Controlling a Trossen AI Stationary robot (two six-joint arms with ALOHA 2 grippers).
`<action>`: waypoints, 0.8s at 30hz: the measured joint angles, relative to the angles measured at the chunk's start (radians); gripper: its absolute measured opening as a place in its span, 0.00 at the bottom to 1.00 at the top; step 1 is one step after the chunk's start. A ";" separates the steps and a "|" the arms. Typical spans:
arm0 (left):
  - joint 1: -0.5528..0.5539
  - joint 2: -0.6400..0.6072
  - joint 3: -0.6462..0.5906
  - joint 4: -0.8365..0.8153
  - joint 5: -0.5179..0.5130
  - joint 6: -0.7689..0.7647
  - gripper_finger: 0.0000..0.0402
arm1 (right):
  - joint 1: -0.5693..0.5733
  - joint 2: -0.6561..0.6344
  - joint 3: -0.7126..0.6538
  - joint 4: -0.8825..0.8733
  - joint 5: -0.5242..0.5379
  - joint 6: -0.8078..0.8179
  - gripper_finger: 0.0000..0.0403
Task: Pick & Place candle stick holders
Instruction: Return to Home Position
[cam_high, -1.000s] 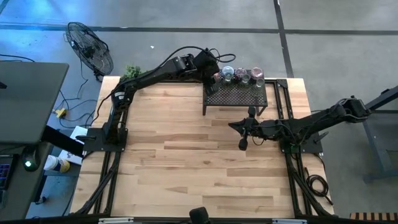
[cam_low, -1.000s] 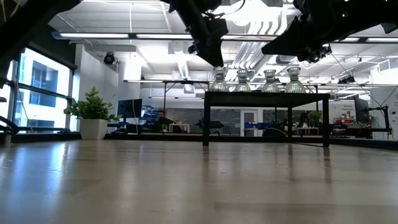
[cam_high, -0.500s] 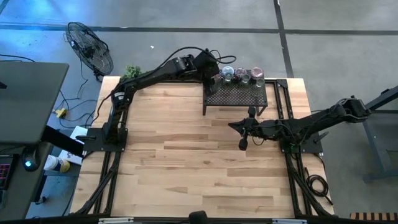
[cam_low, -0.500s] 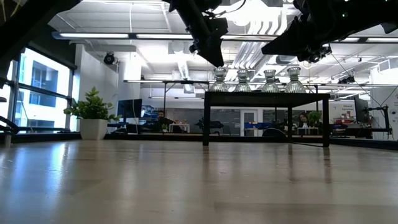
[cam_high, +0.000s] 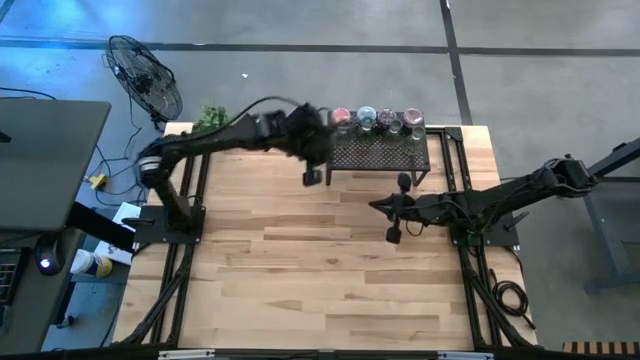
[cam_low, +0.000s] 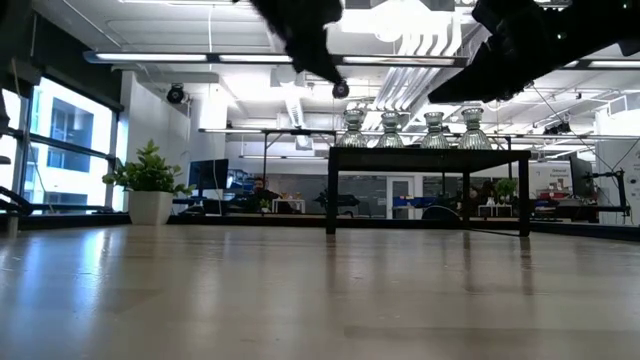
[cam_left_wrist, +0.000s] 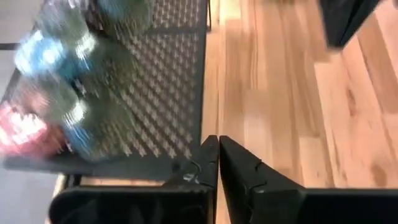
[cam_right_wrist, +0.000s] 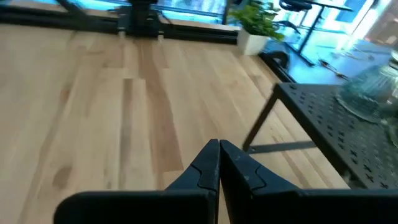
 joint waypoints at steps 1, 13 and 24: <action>-0.002 -0.039 -0.085 0.059 -0.009 -0.003 0.03 | 0.000 -0.002 0.000 0.001 -0.018 -0.017 0.00; -0.002 -0.613 -0.974 0.793 -0.057 -0.106 0.00 | -0.242 -0.074 -0.075 0.065 -0.391 -0.146 0.00; -0.002 -1.131 -1.447 0.975 -0.080 -0.138 0.01 | -0.362 -0.438 -0.273 0.096 -0.452 -0.123 0.00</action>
